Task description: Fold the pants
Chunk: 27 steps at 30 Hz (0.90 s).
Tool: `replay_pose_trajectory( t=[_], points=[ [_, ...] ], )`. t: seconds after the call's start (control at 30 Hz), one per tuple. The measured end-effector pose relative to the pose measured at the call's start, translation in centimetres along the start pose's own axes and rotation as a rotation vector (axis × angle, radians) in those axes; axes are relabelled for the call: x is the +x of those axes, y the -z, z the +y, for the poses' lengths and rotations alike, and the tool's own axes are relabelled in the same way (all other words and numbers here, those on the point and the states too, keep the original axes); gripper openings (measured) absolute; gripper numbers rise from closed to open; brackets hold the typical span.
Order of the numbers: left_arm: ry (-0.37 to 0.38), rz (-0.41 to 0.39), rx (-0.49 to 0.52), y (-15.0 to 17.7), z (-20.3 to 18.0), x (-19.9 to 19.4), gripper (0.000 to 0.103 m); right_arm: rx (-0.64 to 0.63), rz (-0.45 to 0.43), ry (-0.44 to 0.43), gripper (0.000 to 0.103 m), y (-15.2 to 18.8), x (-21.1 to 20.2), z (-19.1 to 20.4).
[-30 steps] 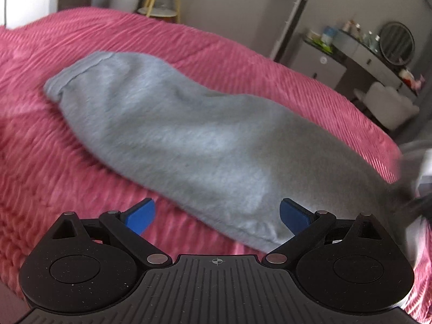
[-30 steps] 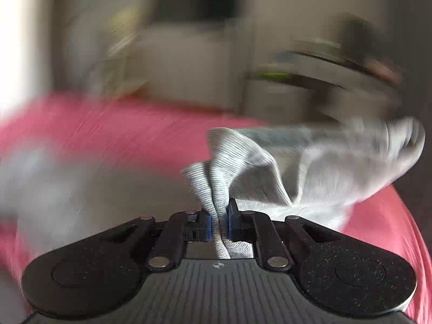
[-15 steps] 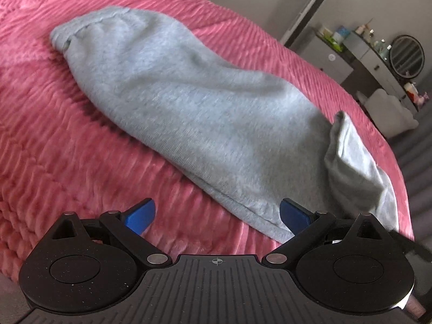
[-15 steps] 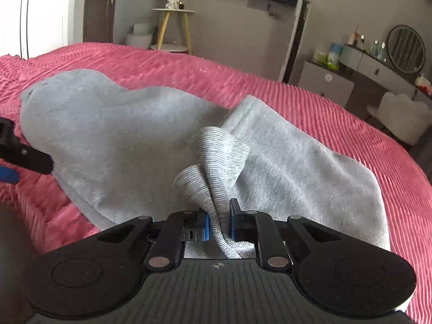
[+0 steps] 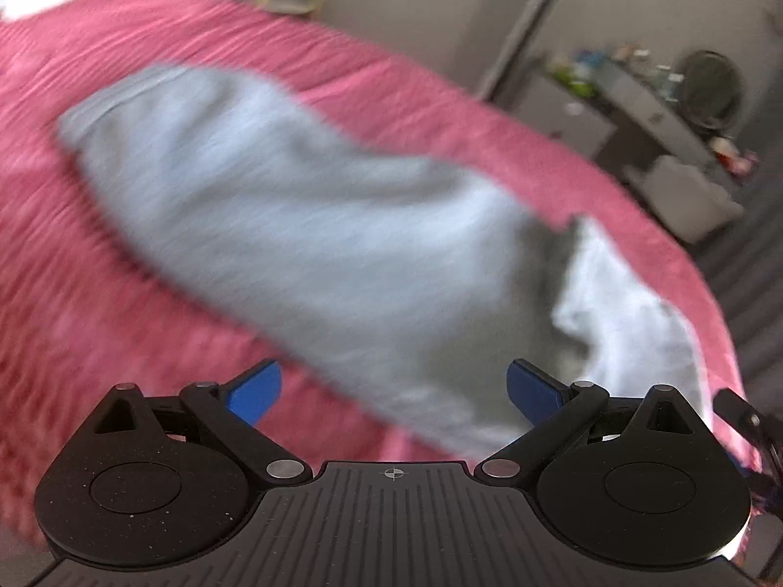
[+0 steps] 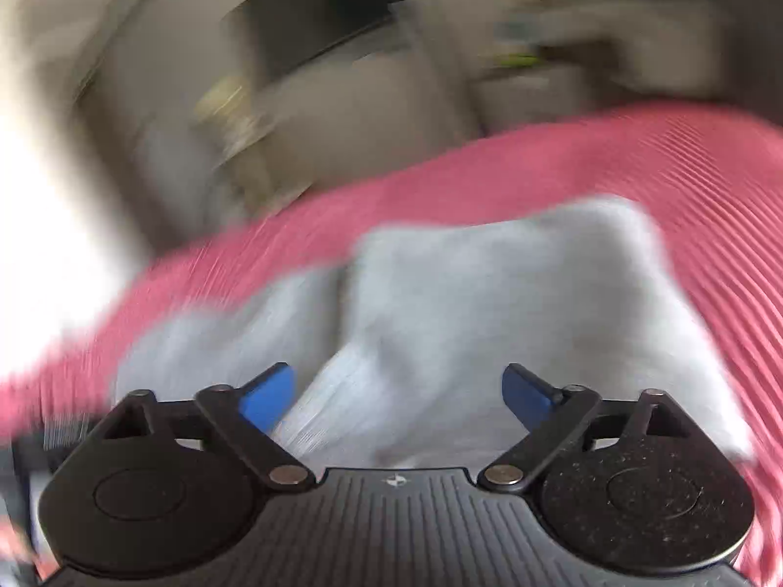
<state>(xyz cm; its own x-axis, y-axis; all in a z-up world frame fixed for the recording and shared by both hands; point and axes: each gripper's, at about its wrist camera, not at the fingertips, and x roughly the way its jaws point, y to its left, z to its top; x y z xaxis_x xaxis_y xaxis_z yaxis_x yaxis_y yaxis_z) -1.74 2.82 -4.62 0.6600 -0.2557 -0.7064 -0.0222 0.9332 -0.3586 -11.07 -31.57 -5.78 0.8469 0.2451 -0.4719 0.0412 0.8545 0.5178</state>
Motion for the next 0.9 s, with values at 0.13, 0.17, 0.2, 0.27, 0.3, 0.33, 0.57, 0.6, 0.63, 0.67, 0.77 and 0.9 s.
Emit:
replay_pose_trajectory(
  t=[0.13,0.17,0.2,0.27,0.3,0.33,0.57,0.6,0.63,0.67,0.77,0.9],
  points=[
    [0.141,0.016,0.090,-0.8,-5.1,1.6,0.101,0.415,-0.045,-0.045,0.094,-0.5,-1.6,-6.7],
    [0.148,0.030,0.100,-0.9,-6.1,2.5,0.101,0.482,-0.059,-0.060,0.094,-0.1,-1.9,-7.6],
    [0.131,0.046,0.100,-1.0,-7.0,3.7,0.101,0.544,-0.073,-0.068,0.094,0.3,-2.2,-8.5],
    [0.099,0.059,0.093,-0.6,-8.1,5.6,0.096,0.605,-0.089,-0.083,0.094,0.8,-2.2,-9.5],
    [0.086,0.073,0.104,-0.3,-8.4,6.6,0.091,0.618,-0.092,-0.090,0.094,1.0,-2.2,-9.8],
    [0.069,0.100,0.119,0.1,-8.6,7.5,0.083,0.625,-0.091,-0.090,0.094,1.1,-2.3,-9.8],
    [-0.039,0.119,0.263,2.3,-8.4,8.8,0.074,0.500,-0.048,-0.085,0.096,0.0,-0.7,-8.6],
    [-0.049,0.113,0.284,2.6,-8.4,8.6,0.074,0.463,-0.006,-0.013,0.093,-0.1,-0.1,-8.3],
    [-0.065,0.105,0.300,2.9,-8.4,8.3,0.074,0.415,0.021,0.051,0.090,-0.1,0.2,-7.9],
    [-0.078,0.102,0.305,3.0,-8.4,8.1,0.072,0.362,0.015,0.079,0.090,-0.2,0.0,-7.3],
    [-0.138,0.093,0.296,2.8,-8.3,7.7,0.069,0.230,-0.044,0.207,0.091,-0.5,-0.9,-5.8],
    [-0.273,0.059,0.276,2.5,-7.6,7.1,0.061,0.184,-0.076,0.217,0.096,-0.3,-1.7,-5.0]
  ],
)
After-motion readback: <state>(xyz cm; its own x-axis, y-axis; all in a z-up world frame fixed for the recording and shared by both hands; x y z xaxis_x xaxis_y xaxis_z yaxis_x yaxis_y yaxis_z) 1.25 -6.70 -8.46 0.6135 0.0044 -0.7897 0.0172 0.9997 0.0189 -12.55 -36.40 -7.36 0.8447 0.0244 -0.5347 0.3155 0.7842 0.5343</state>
